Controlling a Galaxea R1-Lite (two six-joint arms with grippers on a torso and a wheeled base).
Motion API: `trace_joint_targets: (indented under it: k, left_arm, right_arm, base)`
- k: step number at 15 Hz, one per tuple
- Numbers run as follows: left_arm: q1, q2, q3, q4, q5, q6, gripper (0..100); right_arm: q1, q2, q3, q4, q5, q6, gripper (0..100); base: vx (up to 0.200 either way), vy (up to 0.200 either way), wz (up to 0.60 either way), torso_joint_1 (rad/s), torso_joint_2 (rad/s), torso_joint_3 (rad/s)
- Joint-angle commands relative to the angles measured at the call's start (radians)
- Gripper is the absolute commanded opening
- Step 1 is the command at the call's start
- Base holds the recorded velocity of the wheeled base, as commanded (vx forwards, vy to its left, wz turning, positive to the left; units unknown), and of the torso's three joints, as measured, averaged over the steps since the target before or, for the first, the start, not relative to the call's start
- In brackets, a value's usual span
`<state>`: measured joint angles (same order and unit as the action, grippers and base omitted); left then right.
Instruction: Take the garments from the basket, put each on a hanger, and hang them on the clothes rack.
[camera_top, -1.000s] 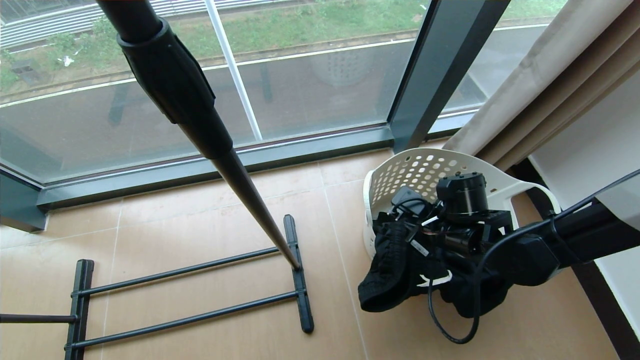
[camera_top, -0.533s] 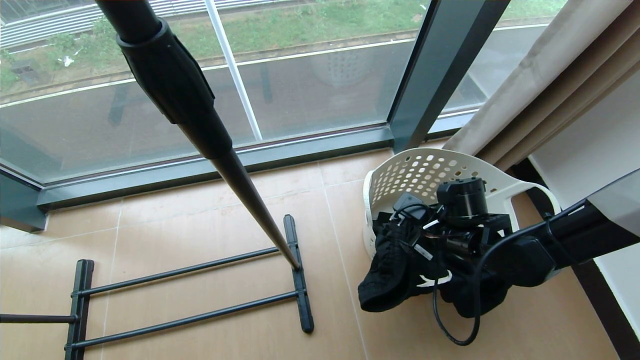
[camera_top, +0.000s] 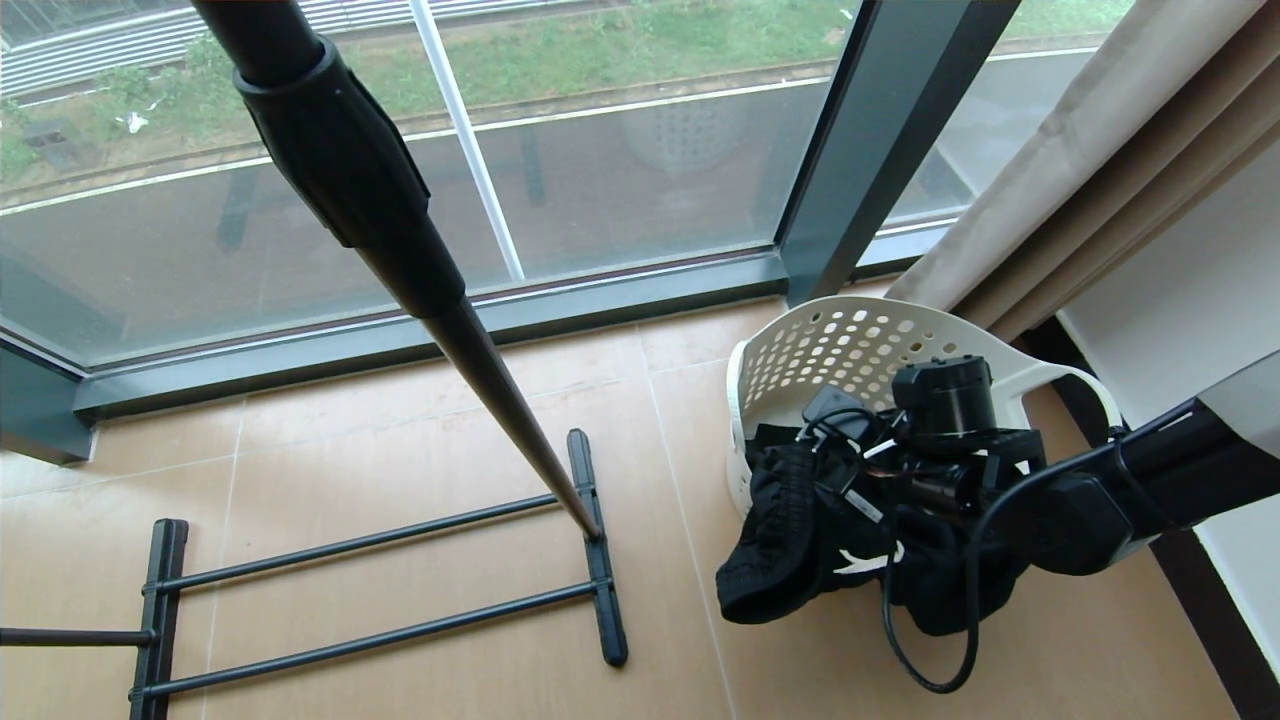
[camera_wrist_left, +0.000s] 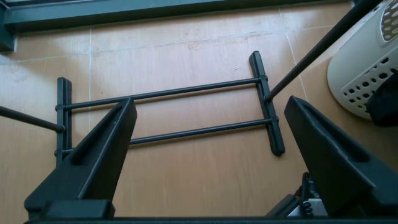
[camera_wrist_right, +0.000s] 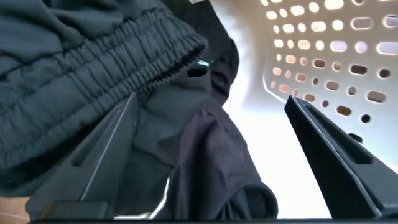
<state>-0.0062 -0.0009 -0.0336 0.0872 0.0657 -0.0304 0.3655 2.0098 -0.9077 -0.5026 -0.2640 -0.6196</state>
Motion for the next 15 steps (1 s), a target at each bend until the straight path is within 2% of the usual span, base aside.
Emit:
trace_joint_targets:
  k: [1, 8, 15]
  left_arm:
    - [0.000, 0.001, 0.000, 0.000, 0.000, 0.000, 100]
    - [0.000, 0.001, 0.000, 0.000, 0.000, 0.000, 100]
    - [0.000, 0.001, 0.000, 0.000, 0.000, 0.000, 100]
  right_arm:
    - [0.009, -0.017, 0.007, -0.001, 0.000, 0.000, 100]
    - [0.009, -0.023, 0.007, -0.001, 0.009, -0.002, 100]
    - [0.010, -0.017, 0.036, 0.001, 0.009, -0.040, 100]
  base:
    - [0.000, 0.000, 0.00, 0.000, 0.00, 0.000]
    - [0.000, 0.000, 0.00, 0.000, 0.00, 0.000]
    - [0.000, 0.000, 0.00, 0.000, 0.00, 0.000]
